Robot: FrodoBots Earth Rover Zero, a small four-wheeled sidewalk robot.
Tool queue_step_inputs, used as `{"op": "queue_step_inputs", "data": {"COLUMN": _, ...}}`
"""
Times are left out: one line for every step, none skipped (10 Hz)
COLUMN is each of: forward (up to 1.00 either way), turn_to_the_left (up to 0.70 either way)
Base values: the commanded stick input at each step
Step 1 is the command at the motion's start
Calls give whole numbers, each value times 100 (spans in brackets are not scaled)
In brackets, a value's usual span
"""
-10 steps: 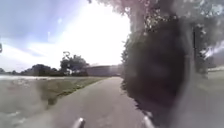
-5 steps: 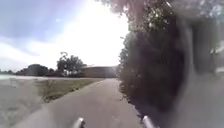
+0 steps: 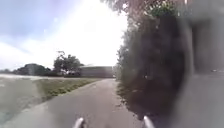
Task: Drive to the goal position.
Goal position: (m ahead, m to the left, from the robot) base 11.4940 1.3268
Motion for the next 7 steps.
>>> {"op": "queue_step_inputs", "data": {"forward": 70, "turn_to_the_left": 0}}
{"op": "queue_step_inputs", "data": {"forward": 70, "turn_to_the_left": 22}}
{"op": "queue_step_inputs", "data": {"forward": 70, "turn_to_the_left": 35}}
{"op": "queue_step_inputs", "data": {"forward": 70, "turn_to_the_left": 35}}
{"op": "queue_step_inputs", "data": {"forward": 70, "turn_to_the_left": 35}}
{"op": "queue_step_inputs", "data": {"forward": 70, "turn_to_the_left": 35}}
{"op": "queue_step_inputs", "data": {"forward": 70, "turn_to_the_left": 35}}
